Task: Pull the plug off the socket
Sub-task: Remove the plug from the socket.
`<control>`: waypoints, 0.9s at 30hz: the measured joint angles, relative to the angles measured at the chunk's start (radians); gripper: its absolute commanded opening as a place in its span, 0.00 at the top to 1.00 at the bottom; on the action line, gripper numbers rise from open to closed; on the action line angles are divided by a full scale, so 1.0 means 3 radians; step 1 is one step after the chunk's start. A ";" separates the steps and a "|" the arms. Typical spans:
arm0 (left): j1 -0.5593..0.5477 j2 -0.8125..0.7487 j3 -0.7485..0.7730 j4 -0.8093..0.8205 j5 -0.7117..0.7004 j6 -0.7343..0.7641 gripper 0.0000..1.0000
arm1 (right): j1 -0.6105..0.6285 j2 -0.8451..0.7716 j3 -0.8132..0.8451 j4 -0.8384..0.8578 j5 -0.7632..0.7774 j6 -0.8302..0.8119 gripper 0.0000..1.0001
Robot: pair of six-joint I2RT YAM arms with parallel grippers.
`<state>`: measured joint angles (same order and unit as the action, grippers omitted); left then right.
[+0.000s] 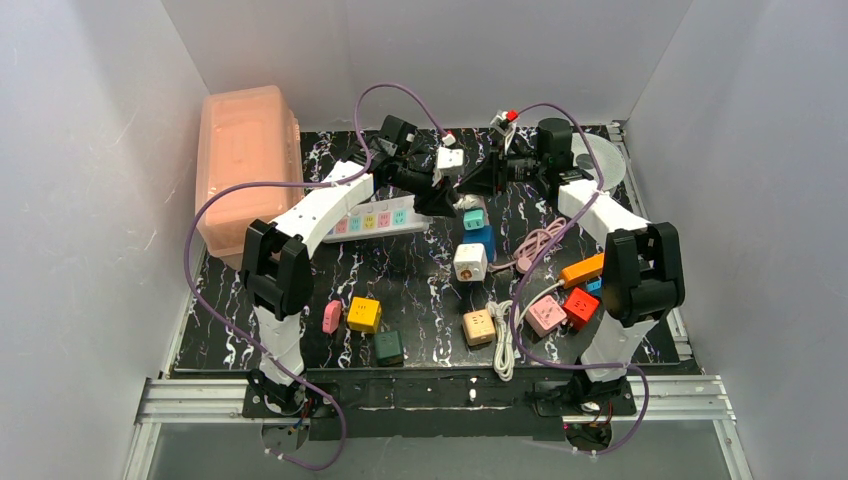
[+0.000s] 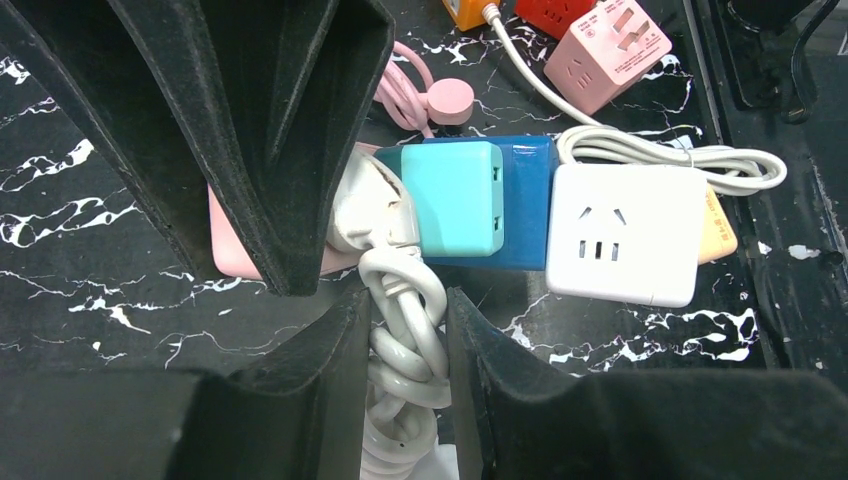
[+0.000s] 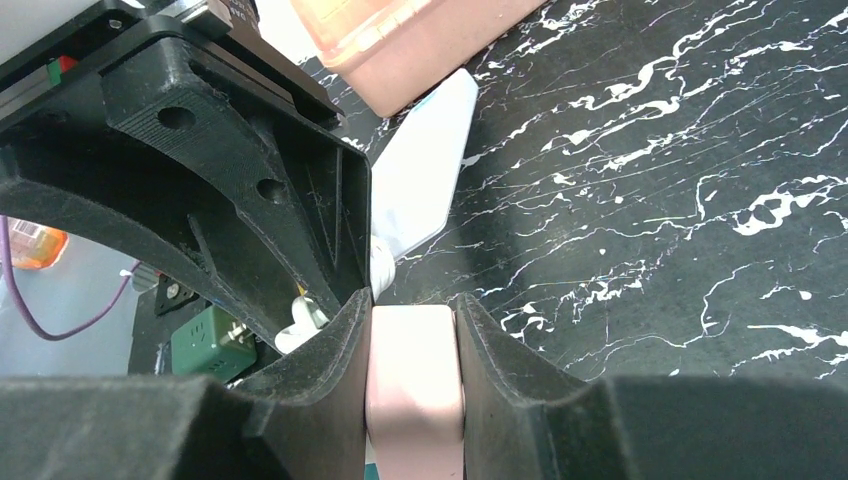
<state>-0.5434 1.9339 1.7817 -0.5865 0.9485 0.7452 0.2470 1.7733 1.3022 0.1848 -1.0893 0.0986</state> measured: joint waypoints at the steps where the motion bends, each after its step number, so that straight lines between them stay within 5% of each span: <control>1: 0.0000 0.0000 0.0004 0.0000 0.0008 -0.0022 1.00 | 0.0000 -0.0014 -0.0013 0.0008 0.0020 0.0001 0.99; 20: -0.0001 0.0000 0.0125 -0.0032 -0.0057 -0.0256 1.00 | 0.0020 -0.0150 -0.0158 0.0098 0.0473 0.0234 0.99; 27: -0.0041 0.0000 0.0192 -0.0360 0.0015 0.0056 1.00 | -0.0023 -0.0224 -0.0476 0.0636 0.0198 0.0502 0.99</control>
<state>-0.5556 1.9339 1.8393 -0.6945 0.9531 0.7620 0.2401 1.7061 1.1595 0.3756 -1.0298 0.2493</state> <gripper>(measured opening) 0.270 0.375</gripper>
